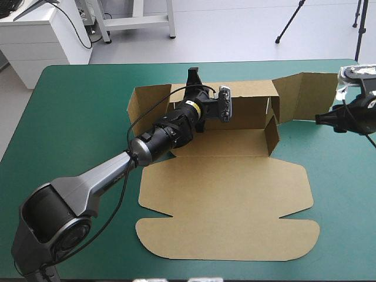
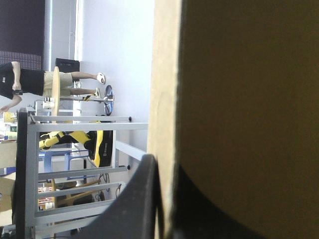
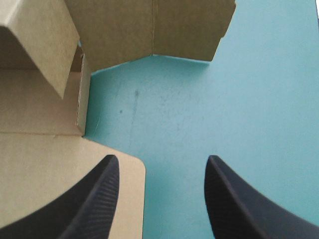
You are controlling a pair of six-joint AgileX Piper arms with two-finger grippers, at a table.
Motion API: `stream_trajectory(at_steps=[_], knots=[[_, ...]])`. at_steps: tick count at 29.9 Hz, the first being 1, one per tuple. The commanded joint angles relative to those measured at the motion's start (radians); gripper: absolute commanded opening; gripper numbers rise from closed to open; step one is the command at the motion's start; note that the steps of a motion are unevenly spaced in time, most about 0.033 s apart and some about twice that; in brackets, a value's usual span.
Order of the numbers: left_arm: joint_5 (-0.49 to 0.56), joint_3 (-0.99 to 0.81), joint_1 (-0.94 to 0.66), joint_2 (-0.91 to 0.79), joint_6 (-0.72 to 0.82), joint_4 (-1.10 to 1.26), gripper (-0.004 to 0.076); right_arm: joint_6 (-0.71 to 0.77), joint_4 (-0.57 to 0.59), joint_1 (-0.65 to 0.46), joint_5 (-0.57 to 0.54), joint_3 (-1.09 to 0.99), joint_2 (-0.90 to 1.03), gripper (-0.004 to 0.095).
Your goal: Fold the box
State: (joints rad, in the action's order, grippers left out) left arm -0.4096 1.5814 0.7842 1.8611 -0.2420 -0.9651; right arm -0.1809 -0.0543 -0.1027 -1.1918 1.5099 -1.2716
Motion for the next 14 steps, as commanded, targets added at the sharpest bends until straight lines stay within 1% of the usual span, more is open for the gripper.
stream_trajectory(at_steps=[1, 4, 7, 11, 14], knots=[[0.062, -0.021, 0.026, -0.044, 0.058, -0.001, -0.0010, -0.008, -0.020, -0.027, 0.071, 0.118, -0.041, 0.0478], [0.076, -0.030, 0.028, -0.044, 0.124, -0.043, -0.0010, -0.037, -0.077, -0.045, 0.057, 0.205, -0.103, 0.0478], [0.078, -0.030, 0.030, -0.044, 0.142, -0.064, -0.0010, -0.046, -0.108, -0.046, 0.055, 0.298, -0.164, 0.0478], [0.039, -0.030, 0.048, -0.038, 0.142, -0.093, -0.0010, -0.058, -0.132, -0.046, 0.050, 0.427, -0.255, 0.0478], [0.004, -0.030, 0.060, -0.026, 0.142, -0.165, -0.0010, -0.062, -0.154, -0.046, 0.050, 0.531, -0.337, 0.0478]])
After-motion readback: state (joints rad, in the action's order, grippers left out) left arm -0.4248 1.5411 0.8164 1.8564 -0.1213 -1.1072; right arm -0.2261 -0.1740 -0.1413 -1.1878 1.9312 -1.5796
